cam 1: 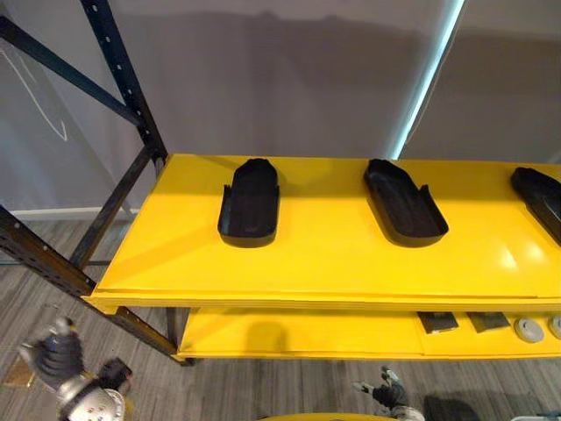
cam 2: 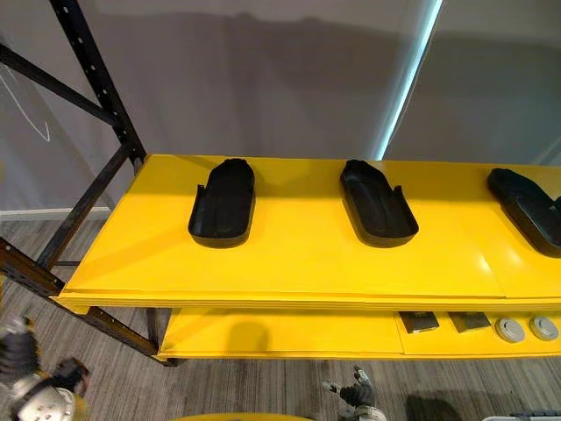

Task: Walk over and take plastic housings, then place them on the shelf

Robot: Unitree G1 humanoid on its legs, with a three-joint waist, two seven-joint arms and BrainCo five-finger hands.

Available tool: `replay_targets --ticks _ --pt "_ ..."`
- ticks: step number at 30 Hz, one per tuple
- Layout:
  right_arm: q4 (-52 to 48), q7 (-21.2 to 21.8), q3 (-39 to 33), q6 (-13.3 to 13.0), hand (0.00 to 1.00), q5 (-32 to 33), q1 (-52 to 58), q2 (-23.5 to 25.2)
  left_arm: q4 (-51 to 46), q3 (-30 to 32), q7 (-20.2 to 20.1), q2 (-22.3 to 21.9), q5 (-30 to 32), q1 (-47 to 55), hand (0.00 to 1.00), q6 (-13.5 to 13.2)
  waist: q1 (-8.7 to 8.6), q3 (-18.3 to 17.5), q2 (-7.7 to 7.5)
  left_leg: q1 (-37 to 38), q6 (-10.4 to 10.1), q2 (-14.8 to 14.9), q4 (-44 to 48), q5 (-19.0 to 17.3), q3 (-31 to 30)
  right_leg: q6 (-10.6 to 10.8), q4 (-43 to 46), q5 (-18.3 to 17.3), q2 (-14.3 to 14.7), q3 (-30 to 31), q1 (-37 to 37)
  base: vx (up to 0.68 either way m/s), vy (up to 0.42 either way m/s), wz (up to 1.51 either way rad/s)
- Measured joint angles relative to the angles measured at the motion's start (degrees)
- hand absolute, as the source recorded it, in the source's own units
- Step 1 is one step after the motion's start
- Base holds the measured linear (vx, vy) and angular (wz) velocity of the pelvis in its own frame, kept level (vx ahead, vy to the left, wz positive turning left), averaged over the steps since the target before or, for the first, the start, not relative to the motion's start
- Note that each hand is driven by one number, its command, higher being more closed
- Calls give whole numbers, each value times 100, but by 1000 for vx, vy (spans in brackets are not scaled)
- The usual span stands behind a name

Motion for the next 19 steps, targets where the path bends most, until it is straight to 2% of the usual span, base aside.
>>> replay_targets --ticks 2,7,11,19 --pt "1 -1 -1 84 0 1 4 2 1034 -198 -201 -61 14 -88 0 202 6 4 0 69 -1 -2 1 -1 -14 29 73 -70 -10 -32 38 18 -29 6" --pt "4 -8 -48 90 0 9 7 4 2254 -468 -494 -38 130 -187 0 270 3 -20 -33 92 -17 -5 -9 -11 6 11 101 -131 -13 -29 38 0 0 0" --pt "34 -25 -236 88 0 63 16 8 2827 -538 -549 -39 140 -395 0 258 2 -9 13 123 -23 -9 -63 -4 19 -5 106 -148 -6 -22 30 -15 -17 -1" --pt "280 -66 -473 78 0 75 -34 -26 3332 -1089 -621 28 374 -612 0 177 1 -12 52 187 -27 -30 -188 53 96 -7 42 -145 21 97 -43 4 -20 -6"
